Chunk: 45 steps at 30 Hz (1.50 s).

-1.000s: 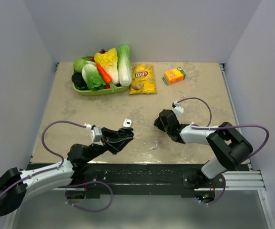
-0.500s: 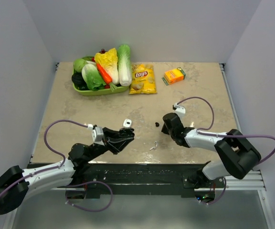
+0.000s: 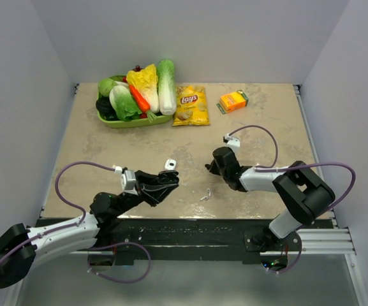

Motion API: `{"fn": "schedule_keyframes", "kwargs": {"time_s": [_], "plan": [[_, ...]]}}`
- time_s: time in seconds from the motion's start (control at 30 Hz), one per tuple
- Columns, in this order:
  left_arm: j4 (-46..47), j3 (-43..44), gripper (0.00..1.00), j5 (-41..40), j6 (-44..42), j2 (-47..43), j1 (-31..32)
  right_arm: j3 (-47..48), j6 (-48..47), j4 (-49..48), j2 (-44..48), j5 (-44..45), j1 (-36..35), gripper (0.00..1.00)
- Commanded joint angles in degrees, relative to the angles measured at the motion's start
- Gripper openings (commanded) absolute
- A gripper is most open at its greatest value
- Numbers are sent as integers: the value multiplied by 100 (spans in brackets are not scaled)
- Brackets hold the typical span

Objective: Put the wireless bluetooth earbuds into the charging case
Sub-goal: Place the earbud at the center of the board, then pick up the earbud from the center of the board.

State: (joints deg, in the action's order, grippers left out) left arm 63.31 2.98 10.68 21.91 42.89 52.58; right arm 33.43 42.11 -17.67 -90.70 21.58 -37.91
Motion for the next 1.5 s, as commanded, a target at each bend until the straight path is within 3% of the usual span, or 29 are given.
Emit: {"fn": "schedule_keyframes", "kwargs": {"time_s": [0.0, 0.47, 0.77, 1.47], "plan": [[349, -298, 0, -22, -3, -1, 16, 6, -54, 238, -80, -286, -58, 0], [446, -298, 0, 22, 32, 44, 16, 102, 227, 598, -71, -313, -559, 0], [384, -448, 0, 5, 41, -79, 16, 94, 412, 1055, 157, 118, -630, 2], [349, -448, 0, 22, 41, -106, 16, 278, 359, 932, -177, -392, -1139, 0]]}}
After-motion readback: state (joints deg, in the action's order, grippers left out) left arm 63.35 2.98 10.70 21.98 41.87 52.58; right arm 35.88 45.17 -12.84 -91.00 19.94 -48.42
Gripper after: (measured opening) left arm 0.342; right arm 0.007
